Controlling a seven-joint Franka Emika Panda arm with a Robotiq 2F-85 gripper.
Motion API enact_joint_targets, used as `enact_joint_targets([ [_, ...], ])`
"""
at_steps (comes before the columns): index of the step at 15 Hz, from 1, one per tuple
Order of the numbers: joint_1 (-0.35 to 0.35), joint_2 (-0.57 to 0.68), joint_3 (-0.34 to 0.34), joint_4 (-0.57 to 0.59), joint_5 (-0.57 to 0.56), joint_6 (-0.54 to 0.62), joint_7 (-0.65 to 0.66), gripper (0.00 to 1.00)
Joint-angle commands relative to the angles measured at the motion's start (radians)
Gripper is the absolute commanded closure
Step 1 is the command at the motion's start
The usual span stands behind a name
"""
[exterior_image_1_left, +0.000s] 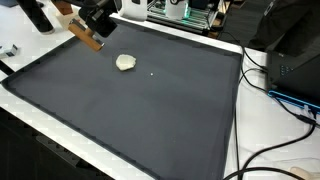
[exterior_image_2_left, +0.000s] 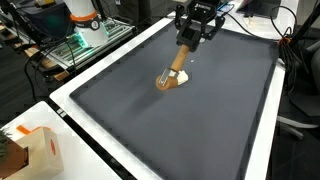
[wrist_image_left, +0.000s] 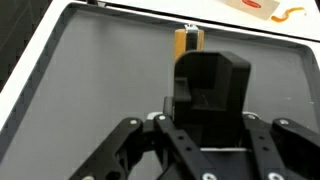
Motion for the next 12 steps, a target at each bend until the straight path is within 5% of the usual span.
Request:
enact_joint_targets([
  [1,-0.016,-0.037,0.006,-0.045,-0.008,0.069,-0.101,0.76],
  [12,-0.033,-0.058,0.003,-0.04,0.108,0.087,-0.384,0.76],
])
